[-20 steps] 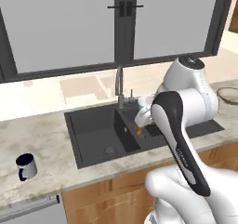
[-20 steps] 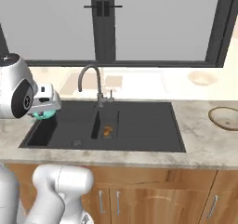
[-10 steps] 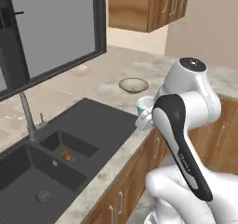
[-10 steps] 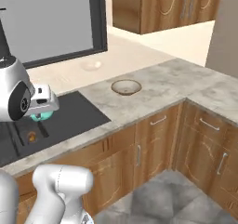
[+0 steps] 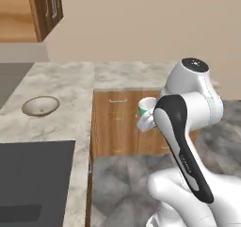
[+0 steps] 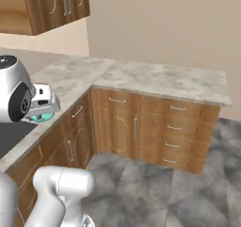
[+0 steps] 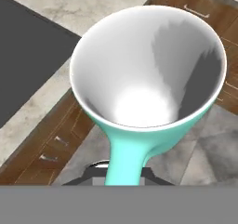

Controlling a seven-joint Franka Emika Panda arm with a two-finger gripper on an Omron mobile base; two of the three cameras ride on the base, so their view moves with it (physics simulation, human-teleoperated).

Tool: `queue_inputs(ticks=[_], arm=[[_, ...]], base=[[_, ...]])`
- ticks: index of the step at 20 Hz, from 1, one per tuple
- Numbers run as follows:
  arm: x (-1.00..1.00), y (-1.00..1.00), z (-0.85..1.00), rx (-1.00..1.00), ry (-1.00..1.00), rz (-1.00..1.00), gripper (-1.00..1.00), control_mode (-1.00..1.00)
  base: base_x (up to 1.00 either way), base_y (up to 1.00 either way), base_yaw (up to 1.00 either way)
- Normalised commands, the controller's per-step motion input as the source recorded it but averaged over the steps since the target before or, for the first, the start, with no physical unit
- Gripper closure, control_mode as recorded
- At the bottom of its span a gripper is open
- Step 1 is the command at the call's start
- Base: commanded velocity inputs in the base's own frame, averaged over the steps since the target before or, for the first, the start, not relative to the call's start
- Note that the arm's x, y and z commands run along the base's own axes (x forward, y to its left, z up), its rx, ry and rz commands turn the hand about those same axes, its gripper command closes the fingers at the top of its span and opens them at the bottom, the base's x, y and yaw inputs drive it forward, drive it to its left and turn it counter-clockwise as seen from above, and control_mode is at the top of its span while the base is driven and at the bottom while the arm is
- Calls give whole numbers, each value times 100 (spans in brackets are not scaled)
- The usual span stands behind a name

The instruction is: Clear the mugs and bowl far away from the sink.

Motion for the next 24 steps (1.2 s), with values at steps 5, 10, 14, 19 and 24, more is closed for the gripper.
queue_inputs(ticks=[5, 10, 14, 19, 24], arm=[[0, 0, 0, 0, 0, 0, 100, 100], [0, 0, 0, 0, 0, 0, 100, 100], [0, 0, 0, 0, 0, 0, 100, 100], [0, 0, 0, 0, 0, 0, 100, 100], [0, 0, 0, 0, 0, 0, 100, 100]], base=[[0, 0, -100], [0, 0, -100], [0, 0, -100], [0, 0, -100], [0, -5, -98]])
